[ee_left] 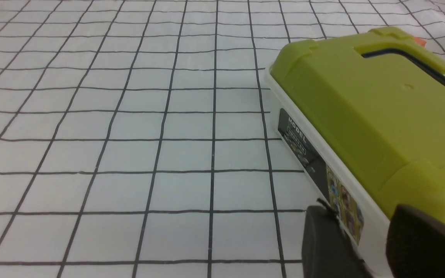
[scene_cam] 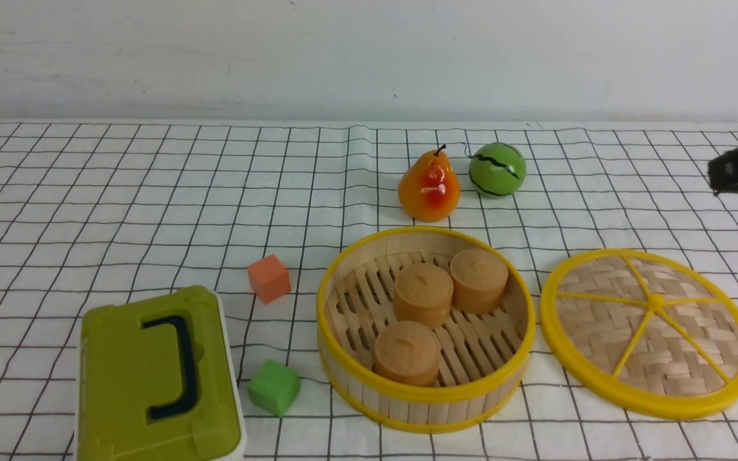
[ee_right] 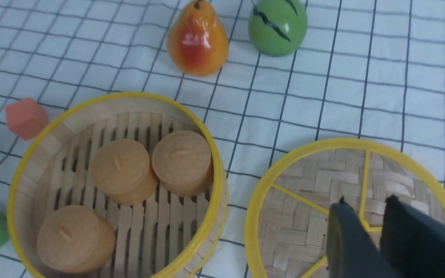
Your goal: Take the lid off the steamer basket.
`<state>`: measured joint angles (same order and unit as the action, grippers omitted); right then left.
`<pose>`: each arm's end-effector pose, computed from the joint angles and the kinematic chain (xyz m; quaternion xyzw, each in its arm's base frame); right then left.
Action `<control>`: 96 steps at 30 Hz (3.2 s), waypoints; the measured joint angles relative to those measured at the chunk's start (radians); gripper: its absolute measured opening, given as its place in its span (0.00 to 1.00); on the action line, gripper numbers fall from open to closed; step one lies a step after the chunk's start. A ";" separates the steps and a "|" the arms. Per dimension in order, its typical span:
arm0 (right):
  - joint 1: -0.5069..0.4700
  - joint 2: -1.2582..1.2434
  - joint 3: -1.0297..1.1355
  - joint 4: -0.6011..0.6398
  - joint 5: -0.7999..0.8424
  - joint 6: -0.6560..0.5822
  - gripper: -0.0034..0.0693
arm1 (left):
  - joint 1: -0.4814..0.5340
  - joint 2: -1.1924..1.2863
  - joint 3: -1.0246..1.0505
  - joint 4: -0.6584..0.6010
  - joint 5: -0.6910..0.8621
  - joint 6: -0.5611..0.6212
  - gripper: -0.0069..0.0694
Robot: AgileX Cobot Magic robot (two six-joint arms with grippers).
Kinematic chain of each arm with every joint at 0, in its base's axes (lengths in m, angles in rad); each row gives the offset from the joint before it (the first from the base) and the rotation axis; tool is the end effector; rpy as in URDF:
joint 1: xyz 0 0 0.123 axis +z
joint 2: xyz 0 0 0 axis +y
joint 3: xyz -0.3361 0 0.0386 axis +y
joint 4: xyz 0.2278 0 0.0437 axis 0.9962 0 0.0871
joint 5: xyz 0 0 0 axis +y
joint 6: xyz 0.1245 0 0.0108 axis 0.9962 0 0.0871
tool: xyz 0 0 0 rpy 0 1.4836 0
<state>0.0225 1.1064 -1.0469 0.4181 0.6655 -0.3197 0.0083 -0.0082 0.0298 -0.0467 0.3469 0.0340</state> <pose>0.2134 0.0362 0.4030 -0.0619 0.8760 0.1207 0.4629 0.0123 -0.0019 0.1629 -0.0025 0.7991 -0.0068 0.6011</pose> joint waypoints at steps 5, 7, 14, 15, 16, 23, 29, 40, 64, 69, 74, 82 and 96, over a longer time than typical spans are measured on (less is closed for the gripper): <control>0.000 -0.238 0.117 0.016 -0.020 -0.034 0.07 | 0.000 0.000 0.000 0.000 0.000 0.000 0.40; 0.000 -0.323 0.154 0.021 -0.021 -0.037 0.02 | 0.000 0.000 0.000 0.000 0.000 0.000 0.40; 0.000 -0.512 0.224 0.025 -0.012 -0.041 0.02 | 0.000 0.000 0.000 0.000 0.000 0.000 0.40; 0.000 -0.532 0.227 0.025 0.003 -0.041 0.02 | 0.000 0.000 0.000 0.000 0.000 0.000 0.40; 0.000 -0.540 0.228 0.025 0.013 -0.041 0.02 | 0.000 0.000 0.000 0.000 0.000 0.000 0.40; 0.000 -0.586 0.229 0.025 0.105 -0.044 0.02 | 0.000 0.000 0.000 0.000 0.000 0.000 0.40; 0.000 -0.586 0.231 0.023 0.120 -0.044 0.03 | 0.000 0.000 0.000 0.000 0.000 0.000 0.40; -0.003 -0.794 0.628 -0.158 -0.345 0.048 0.03 | 0.000 0.000 0.000 0.000 0.000 0.000 0.40; -0.072 -1.117 1.070 -0.384 -0.302 0.395 0.03 | 0.000 0.000 0.000 0.000 0.000 0.000 0.40; -0.072 -1.117 1.066 -0.391 -0.283 0.401 0.03 | 0.000 0.000 0.000 0.000 0.000 0.000 0.40; -0.072 -1.117 1.066 -0.391 -0.282 0.406 0.03 | 0.000 0.000 0.000 0.000 0.000 0.000 0.40; -0.072 -1.117 1.066 -0.391 -0.282 0.407 0.03 | 0.000 0.000 0.000 0.000 0.000 0.000 0.40; -0.072 -1.117 1.066 -0.391 -0.282 0.412 0.05 | 0.000 0.000 0.000 0.000 0.000 0.000 0.40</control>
<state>-0.0495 -0.0107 0.0194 0.0270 0.3837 0.0925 0.0083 -0.0082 0.0298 -0.0467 0.3469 0.0340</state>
